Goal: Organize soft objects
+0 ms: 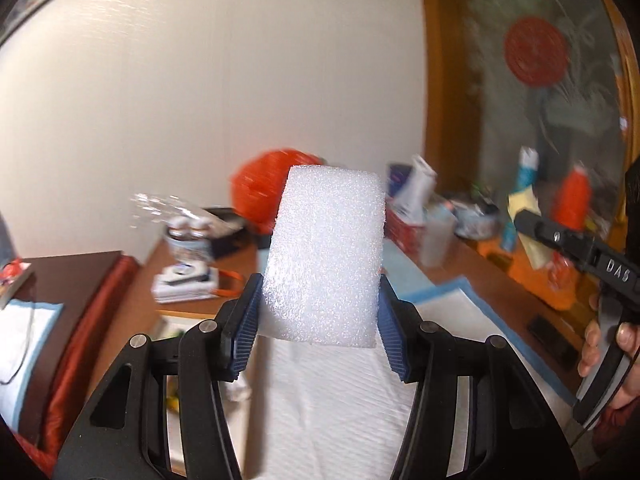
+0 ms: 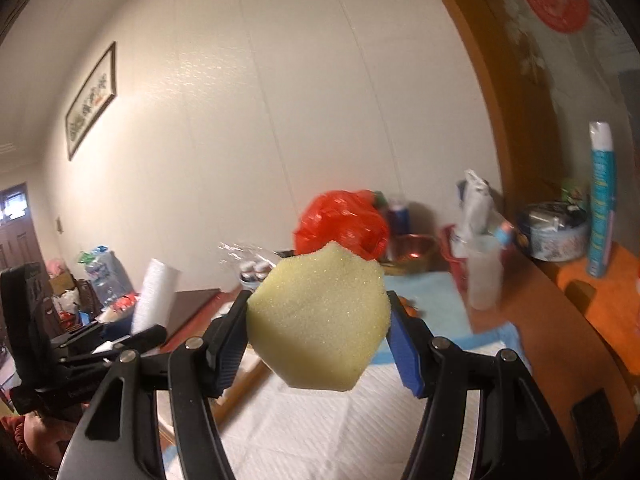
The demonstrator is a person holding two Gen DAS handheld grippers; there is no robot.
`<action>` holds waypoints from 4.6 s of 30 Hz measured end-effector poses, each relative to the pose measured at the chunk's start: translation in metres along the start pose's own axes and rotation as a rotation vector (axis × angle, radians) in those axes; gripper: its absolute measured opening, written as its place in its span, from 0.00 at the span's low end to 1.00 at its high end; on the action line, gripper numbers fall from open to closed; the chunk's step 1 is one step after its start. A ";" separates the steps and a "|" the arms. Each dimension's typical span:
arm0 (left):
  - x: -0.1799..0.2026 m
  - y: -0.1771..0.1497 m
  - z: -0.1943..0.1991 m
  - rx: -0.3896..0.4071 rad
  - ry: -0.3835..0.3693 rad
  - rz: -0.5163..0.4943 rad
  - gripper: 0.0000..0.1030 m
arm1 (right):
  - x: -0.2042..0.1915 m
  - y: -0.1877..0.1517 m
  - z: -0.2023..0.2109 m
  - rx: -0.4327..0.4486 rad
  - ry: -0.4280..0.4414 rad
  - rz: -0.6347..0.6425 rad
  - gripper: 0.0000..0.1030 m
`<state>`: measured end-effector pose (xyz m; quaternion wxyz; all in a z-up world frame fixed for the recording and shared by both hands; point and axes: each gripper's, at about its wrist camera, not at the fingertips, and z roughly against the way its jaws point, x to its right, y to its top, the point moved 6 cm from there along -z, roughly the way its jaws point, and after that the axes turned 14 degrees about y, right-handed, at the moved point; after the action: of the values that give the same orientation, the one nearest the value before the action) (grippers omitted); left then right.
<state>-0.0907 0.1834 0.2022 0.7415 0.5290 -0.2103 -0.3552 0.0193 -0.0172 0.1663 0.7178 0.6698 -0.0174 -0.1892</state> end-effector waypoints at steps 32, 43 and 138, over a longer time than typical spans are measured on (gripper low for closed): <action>-0.143 -0.037 0.037 -0.041 0.204 0.126 0.52 | -0.114 -0.036 -0.088 -0.127 0.202 0.052 0.63; -0.179 -0.046 0.041 -0.056 0.218 0.159 0.52 | -0.136 -0.046 -0.103 -0.149 0.219 0.055 0.63; -0.206 -0.060 -0.006 -0.260 0.562 0.202 1.00 | -0.150 -0.084 -0.166 -0.203 -0.065 0.018 0.82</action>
<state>-0.2403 0.3303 0.1570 0.8633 0.4837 -0.0016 -0.1439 -0.0941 0.1834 0.1025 0.7829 0.5868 -0.0274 -0.2049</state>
